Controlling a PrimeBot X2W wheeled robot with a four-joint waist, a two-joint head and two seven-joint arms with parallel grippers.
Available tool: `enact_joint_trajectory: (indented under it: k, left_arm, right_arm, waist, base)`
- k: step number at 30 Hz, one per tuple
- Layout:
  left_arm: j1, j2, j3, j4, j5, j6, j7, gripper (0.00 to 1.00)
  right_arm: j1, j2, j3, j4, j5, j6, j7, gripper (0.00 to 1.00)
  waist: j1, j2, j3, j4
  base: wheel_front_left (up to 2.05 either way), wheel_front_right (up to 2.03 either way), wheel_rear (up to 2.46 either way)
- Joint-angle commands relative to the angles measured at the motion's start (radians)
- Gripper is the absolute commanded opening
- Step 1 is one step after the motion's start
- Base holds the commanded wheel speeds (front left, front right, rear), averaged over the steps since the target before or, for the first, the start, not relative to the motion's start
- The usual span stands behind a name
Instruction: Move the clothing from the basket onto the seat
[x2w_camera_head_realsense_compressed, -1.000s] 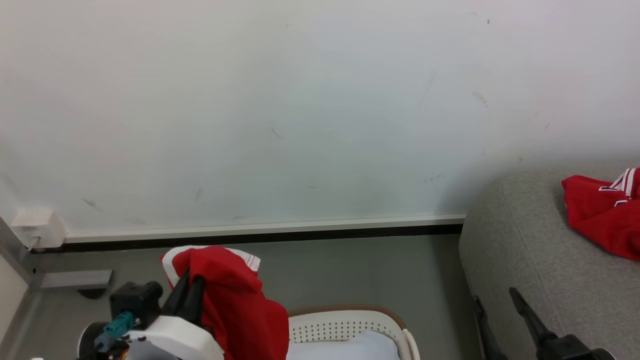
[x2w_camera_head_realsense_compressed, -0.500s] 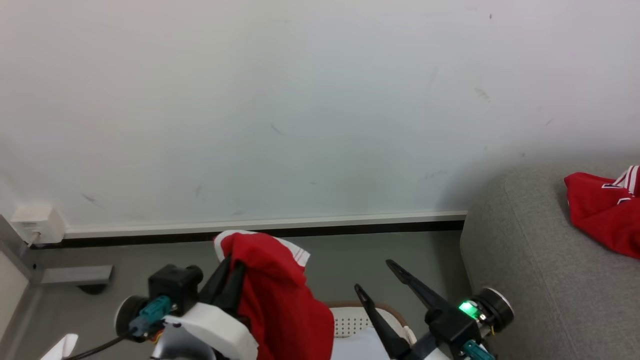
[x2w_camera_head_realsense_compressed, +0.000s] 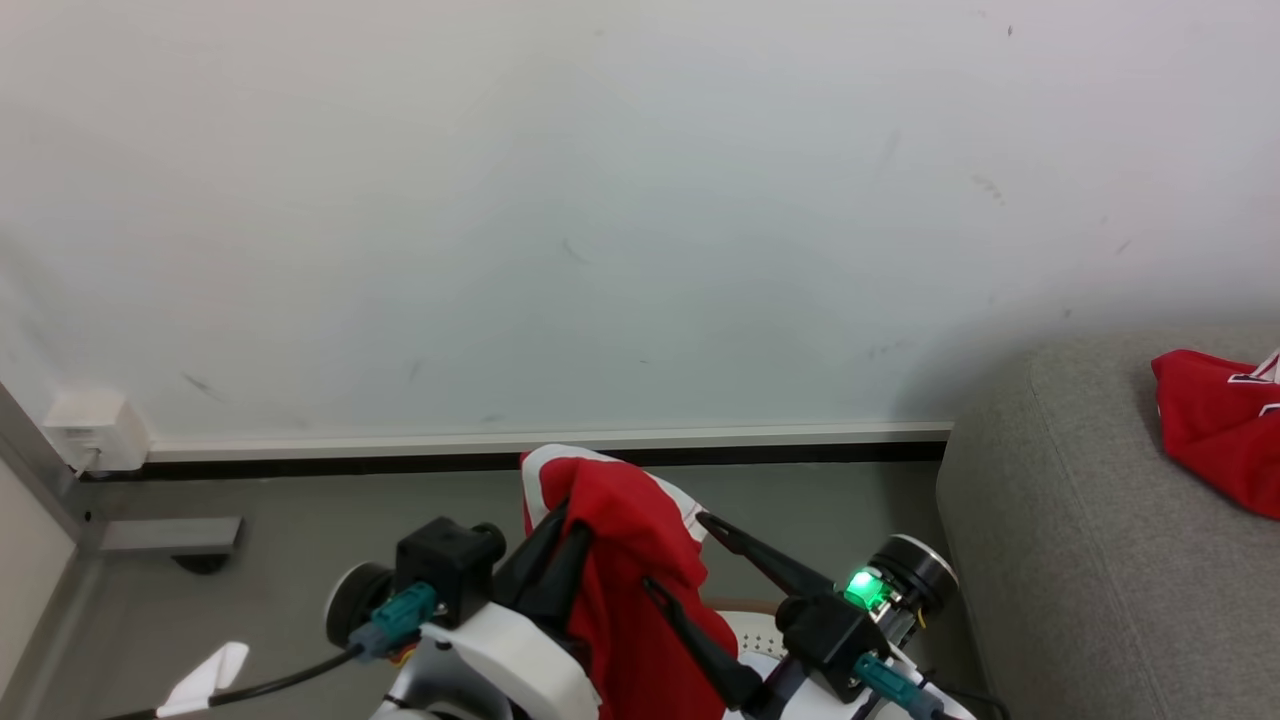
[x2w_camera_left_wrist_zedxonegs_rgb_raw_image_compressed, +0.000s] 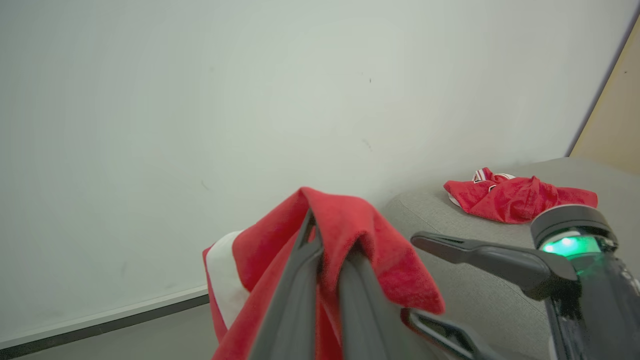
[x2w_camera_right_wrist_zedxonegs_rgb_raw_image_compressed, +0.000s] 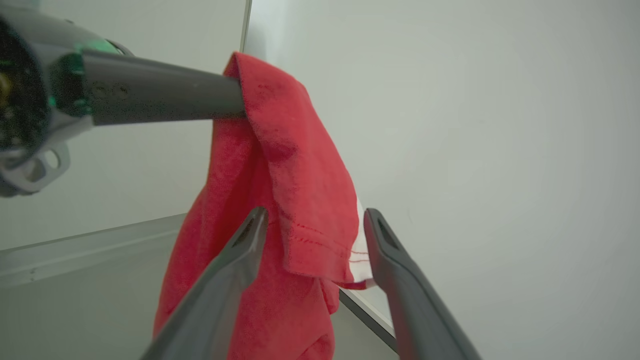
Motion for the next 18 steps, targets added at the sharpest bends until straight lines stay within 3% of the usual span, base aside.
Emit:
enact_joint_trajectory:
  k: [1, 15, 16, 17, 18]
  left_arm:
    - [-0.012, -0.003, -0.008, -0.011, 0.017, -0.006, 0.006, 0.00]
    - [-0.005, -0.016, -0.085, -0.086, 0.003, -0.036, 0.050, 0.00]
    - [-0.002, -0.017, -0.088, -0.089, 0.001, -0.036, 0.051, 0.00]
    - [-0.001, -0.017, -0.091, -0.091, 0.000, -0.035, 0.054, 0.00]
    - [0.002, -0.017, -0.094, -0.092, 0.000, -0.034, 0.056, 0.00]
  right_arm:
    - [-0.011, 0.001, 0.014, 0.018, 0.015, -0.003, 0.001, 1.00]
    - [-0.046, 0.009, 0.050, 0.106, -0.021, -0.003, 0.000, 1.00]
    - [-0.043, 0.010, 0.052, 0.104, -0.017, -0.003, 0.000, 0.67]
    - [-0.038, 0.009, 0.051, 0.101, -0.009, -0.003, 0.000, 0.23]
    - [-0.035, 0.009, 0.052, 0.099, -0.003, -0.003, 0.000, 0.00]
  waist:
    - [-0.0001, 0.0000, 0.000, 0.001]
    - [-0.0001, 0.0000, -0.002, 0.007]
    - [-0.0001, 0.0000, -0.002, 0.007]
    - [-0.0001, 0.0000, -0.003, 0.007]
    - [-0.0001, 0.0000, -0.004, 0.007]
  base:
    - [0.00, 0.00, 0.00]
    - [0.00, 0.00, 0.00]
    - [0.00, 0.00, 0.00]
    - [0.00, 0.00, 0.00]
    - [0.00, 0.00, 0.00]
